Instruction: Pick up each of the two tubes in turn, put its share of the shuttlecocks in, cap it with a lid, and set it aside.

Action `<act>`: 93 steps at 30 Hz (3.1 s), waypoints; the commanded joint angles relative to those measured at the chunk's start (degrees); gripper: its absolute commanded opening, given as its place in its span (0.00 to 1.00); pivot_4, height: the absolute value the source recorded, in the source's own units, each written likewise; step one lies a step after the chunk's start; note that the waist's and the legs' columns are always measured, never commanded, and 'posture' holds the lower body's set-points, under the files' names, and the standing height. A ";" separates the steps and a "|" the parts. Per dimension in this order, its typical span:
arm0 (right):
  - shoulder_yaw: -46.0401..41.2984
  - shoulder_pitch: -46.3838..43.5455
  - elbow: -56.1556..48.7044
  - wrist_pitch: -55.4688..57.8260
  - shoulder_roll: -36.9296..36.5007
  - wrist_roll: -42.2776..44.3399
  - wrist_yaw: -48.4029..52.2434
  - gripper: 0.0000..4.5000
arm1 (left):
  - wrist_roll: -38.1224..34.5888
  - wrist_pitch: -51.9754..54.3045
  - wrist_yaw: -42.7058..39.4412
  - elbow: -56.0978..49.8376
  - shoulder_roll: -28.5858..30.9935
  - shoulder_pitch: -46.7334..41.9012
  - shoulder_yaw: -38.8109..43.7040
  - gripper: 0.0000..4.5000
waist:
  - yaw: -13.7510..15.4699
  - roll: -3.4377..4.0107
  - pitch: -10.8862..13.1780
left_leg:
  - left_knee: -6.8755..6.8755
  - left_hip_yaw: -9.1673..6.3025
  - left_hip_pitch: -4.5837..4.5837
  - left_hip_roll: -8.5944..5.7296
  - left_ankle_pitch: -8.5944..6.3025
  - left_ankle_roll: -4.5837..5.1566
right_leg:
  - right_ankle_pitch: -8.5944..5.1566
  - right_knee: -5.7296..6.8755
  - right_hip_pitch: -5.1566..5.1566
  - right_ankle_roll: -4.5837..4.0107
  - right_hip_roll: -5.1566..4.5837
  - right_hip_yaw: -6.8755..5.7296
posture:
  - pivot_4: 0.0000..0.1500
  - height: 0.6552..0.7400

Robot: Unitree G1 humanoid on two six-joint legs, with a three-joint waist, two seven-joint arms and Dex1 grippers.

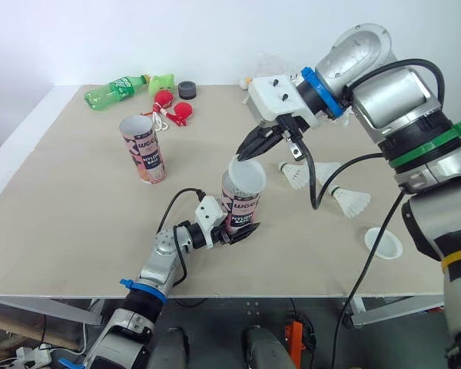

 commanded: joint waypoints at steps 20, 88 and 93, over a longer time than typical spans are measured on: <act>-0.53 3.39 0.53 -5.60 1.15 -6.48 2.11 0.01 | 1.24 1.75 0.10 0.58 0.16 1.88 -1.77 0.76 | 0.07 0.00 0.00 | 0.00 -0.01 0.00 -0.01 -0.01 0.00 | -0.01 0.00 0.03 0.04 -0.01 -0.02 | 1.00 1.00; -40.17 35.49 -37.00 33.38 -12.77 20.22 -16.52 0.20 | -0.29 4.54 -0.13 -2.68 1.02 2.94 -0.83 0.76 | 0.32 0.00 -0.39 | 0.00 -0.17 0.26 0.01 -0.45 -0.18 | -0.43 -0.05 0.39 0.06 0.01 -0.10 | 1.00 1.00; -48.55 58.12 -49.61 34.40 -9.80 18.41 -30.30 0.74 | -0.85 6.86 -0.98 -3.22 2.39 2.40 -0.31 1.00 | 0.44 -0.07 -0.42 | 0.01 -0.24 0.29 0.01 -0.46 -0.14 | -0.46 -0.04 0.46 0.08 0.04 -0.15 | 1.00 1.00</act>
